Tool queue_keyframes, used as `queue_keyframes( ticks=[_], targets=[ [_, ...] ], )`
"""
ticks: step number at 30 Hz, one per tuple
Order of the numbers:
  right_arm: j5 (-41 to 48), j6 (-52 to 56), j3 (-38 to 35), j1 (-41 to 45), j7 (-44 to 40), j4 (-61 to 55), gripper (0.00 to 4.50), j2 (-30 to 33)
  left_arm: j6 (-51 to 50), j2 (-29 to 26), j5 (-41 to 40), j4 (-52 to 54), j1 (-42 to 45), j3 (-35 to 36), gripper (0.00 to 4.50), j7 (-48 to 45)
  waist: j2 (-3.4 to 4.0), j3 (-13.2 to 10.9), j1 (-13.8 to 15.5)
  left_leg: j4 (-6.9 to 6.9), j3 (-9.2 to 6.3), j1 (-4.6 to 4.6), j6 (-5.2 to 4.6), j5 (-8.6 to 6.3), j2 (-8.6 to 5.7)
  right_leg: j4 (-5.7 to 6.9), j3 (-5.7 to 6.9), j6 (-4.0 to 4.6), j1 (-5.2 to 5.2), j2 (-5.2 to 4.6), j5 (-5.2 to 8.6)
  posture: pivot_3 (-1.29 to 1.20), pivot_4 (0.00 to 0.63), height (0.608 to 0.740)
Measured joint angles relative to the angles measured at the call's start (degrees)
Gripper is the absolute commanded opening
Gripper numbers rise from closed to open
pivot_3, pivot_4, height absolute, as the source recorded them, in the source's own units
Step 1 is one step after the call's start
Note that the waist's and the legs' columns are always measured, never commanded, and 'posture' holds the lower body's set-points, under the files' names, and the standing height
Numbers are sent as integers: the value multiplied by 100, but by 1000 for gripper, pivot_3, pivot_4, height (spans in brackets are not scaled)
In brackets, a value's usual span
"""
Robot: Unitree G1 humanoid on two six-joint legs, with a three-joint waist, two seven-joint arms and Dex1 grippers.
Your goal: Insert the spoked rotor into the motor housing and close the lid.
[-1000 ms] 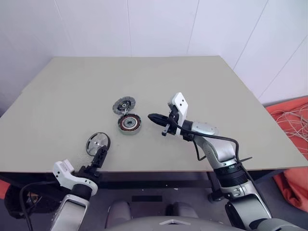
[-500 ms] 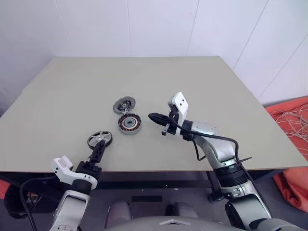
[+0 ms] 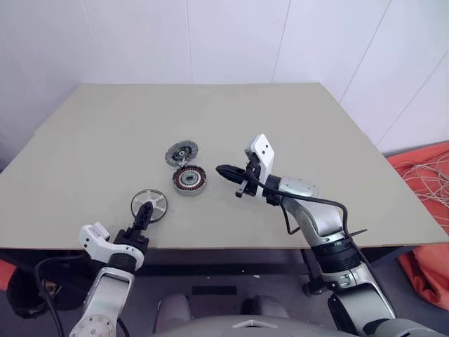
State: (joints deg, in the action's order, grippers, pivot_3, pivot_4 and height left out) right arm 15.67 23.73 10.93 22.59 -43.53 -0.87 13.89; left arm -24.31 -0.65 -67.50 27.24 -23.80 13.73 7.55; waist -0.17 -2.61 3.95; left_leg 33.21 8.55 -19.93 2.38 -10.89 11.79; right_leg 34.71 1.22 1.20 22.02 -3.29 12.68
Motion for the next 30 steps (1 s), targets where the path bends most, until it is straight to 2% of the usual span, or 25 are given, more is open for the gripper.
queue_keyframes(
  ticks=[4, 7, 18, 30],
  targets=[
    [-1, 0, 1, 0, 6, 0, 38, -8, -9, -1, -4, -71, 78, 26, 4500, 5, -1, 0, -4, 3, -2, -1, 1, 1, 0, -2, 4, -1, 4, 0, 0, 0, 0, 740],
    [-1, 0, 1, 0, 17, 0, 0, -11, -26, 1, -22, -91, 80, 59, 3907, 46, -1, 0, -4, 6, -2, -1, 1, 1, 0, -4, 5, -1, 5, 0, 0, 0, 0, 740],
    [-1, 0, 5, -8, 62, 0, 0, -3, -135, 122, -43, -236, 43, 206, 365, 240, -9, 5, 8, 9, -3, -15, 2, 1, 3, -2, 4, 0, 5, 0, -1, 0, 0, 740],
    [0, 6, 4, -10, 55, -1, 0, 27, -134, 259, -106, -218, 23, 232, 347, 295, -10, 5, 3, -1, -1, -12, 0, 0, 2, -2, 2, 2, 4, -1, 0, 0, 0, 740]
  ],
)
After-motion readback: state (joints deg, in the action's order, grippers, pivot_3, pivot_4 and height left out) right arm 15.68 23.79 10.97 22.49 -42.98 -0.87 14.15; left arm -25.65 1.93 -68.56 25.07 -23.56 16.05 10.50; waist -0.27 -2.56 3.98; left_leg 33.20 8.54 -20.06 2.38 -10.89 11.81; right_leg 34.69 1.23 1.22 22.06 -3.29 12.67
